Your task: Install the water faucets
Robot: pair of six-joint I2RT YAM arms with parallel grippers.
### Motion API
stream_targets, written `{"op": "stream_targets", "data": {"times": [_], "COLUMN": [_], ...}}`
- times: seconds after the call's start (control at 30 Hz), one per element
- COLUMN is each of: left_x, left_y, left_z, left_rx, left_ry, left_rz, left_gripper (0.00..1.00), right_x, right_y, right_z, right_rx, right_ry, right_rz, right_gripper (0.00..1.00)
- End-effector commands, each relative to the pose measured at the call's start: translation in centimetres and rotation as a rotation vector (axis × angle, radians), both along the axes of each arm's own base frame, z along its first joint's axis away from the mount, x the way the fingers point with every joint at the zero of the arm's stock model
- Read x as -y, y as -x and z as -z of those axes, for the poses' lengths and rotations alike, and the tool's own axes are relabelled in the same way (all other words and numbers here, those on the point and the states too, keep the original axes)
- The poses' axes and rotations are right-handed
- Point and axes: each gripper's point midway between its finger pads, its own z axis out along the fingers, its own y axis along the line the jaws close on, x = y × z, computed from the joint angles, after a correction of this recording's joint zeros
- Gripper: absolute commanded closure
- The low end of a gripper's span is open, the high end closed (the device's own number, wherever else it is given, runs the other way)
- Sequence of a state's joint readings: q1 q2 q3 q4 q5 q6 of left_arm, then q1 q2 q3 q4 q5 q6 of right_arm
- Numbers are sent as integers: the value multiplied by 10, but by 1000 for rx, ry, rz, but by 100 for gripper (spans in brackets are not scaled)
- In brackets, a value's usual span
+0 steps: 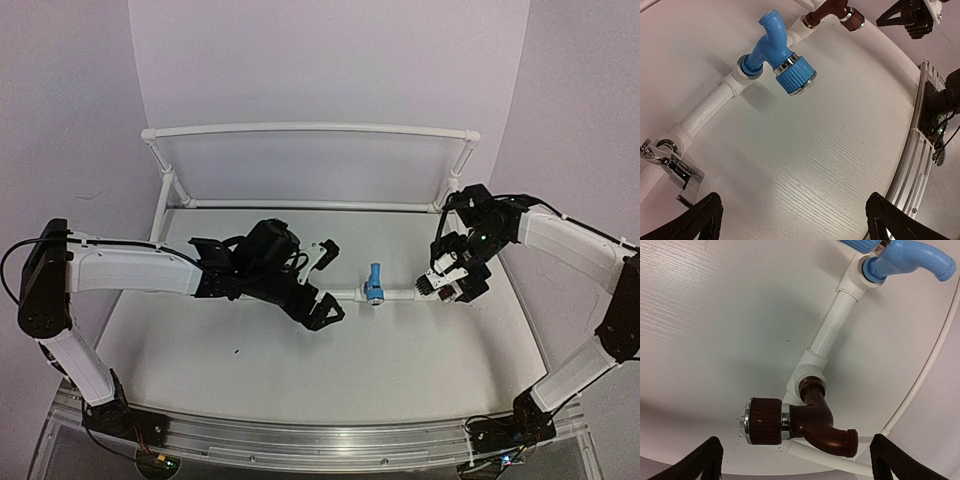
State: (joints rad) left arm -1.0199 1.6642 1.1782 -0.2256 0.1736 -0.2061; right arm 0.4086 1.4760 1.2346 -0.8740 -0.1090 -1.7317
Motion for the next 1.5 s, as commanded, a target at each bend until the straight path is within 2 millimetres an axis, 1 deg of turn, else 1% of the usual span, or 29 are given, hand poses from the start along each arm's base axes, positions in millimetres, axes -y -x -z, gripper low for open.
{"op": "stream_targets", "data": {"times": [0.0, 0.17, 0.27, 0.43, 0.57, 0.67, 0.9, 1.17, 1.27, 1.47], "left_x": [5, 8, 8, 7, 6, 6, 6, 5, 5, 5], "left_y": [-2, -2, -2, -2, -3, -3, -3, -3, -3, -3], "left_z": [-26, -27, -27, -28, -28, -29, -30, -29, -29, -28], "left_rx": [45, 43, 44, 46, 49, 49, 52, 53, 53, 52], "left_ry": [67, 68, 68, 64, 62, 63, 64, 63, 62, 62], "left_rz": [22, 29, 29, 27, 24, 24, 23, 21, 20, 20], "left_gripper": [0, 0, 0, 0, 0, 0, 0, 0, 0, 0], "right_x": [3, 4, 4, 2, 2, 6, 9, 8, 7, 7], "right_y": [-10, -7, -11, -21, -19, -17, -20, -21, -20, -18], "right_z": [-3, 5, 9, 10, 16, 20, 26, 30, 31, 32], "right_rx": [19, -2, 10, 55, 52, 59, 73, 68, 65, 50], "right_ry": [26, 43, 47, 32, 34, 64, 85, 81, 79, 68], "right_rz": [49, 56, 79, 122, 127, 131, 141, 157, 160, 182], "right_gripper": [2, 2, 2, 2, 2, 2, 2, 2, 4, 12]}}
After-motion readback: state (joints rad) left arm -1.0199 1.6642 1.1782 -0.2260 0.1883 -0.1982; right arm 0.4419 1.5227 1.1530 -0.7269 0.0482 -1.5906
